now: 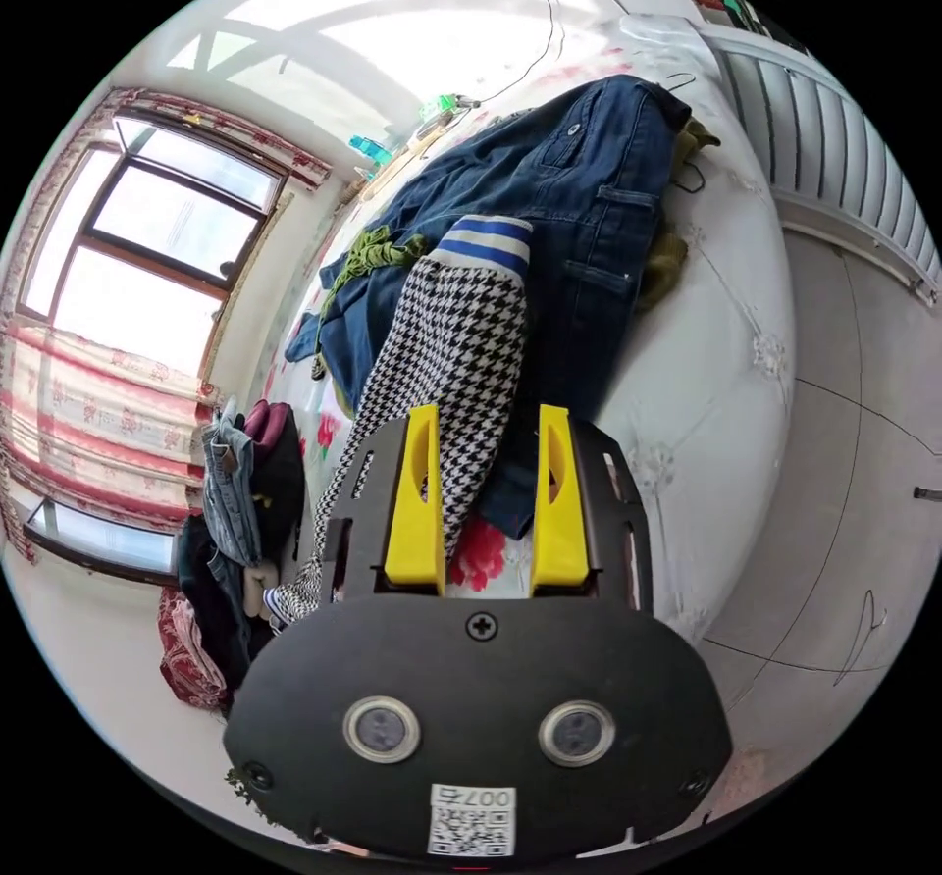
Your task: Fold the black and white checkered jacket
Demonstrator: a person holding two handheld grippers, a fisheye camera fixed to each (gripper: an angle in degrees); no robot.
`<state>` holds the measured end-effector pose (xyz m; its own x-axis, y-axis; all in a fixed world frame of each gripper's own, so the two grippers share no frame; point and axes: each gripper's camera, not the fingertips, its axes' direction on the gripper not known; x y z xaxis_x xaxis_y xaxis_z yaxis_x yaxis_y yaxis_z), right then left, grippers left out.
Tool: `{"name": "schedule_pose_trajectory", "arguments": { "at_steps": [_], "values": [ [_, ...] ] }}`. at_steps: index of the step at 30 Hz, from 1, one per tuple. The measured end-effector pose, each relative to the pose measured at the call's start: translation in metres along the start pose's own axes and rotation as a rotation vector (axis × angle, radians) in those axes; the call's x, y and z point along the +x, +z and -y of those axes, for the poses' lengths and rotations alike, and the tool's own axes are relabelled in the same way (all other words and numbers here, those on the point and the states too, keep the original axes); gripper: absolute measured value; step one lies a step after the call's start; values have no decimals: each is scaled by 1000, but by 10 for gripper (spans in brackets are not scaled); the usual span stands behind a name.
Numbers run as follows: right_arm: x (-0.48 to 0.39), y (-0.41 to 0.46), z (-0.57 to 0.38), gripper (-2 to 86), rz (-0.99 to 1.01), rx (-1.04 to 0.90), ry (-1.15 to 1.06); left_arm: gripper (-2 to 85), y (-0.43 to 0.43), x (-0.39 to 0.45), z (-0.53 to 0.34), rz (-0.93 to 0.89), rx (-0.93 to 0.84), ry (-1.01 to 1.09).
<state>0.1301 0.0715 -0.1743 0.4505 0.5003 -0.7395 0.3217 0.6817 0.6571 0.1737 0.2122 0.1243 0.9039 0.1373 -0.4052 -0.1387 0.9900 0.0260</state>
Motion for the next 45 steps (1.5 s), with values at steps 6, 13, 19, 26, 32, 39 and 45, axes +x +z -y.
{"name": "schedule_pose_trajectory", "arguments": {
  "at_steps": [6,13,19,26,32,39,45],
  "values": [
    [6,37,29,56,-26,-88,28,51,-9,6,-25,1,54,-121],
    [-79,12,18,7,353,-55,-237,45,-15,-19,-36,-62,123,-220],
    [-248,-54,-110,6,730,-203,-934,50,-27,-46,-30,-92,179,-198],
    [-299,-39,-392,35,756,-669,-1391,59,-38,-87,-45,-119,205,-151],
    [-247,-12,-450,71,441,-904,-1366,95,-55,-120,-65,-100,192,8],
    [-143,-42,-332,103,68,-699,-991,132,-51,-158,-78,-59,5,176],
    [-45,-55,-299,123,-68,-749,-734,154,-19,-151,-52,-145,-141,348]
  ]
}}
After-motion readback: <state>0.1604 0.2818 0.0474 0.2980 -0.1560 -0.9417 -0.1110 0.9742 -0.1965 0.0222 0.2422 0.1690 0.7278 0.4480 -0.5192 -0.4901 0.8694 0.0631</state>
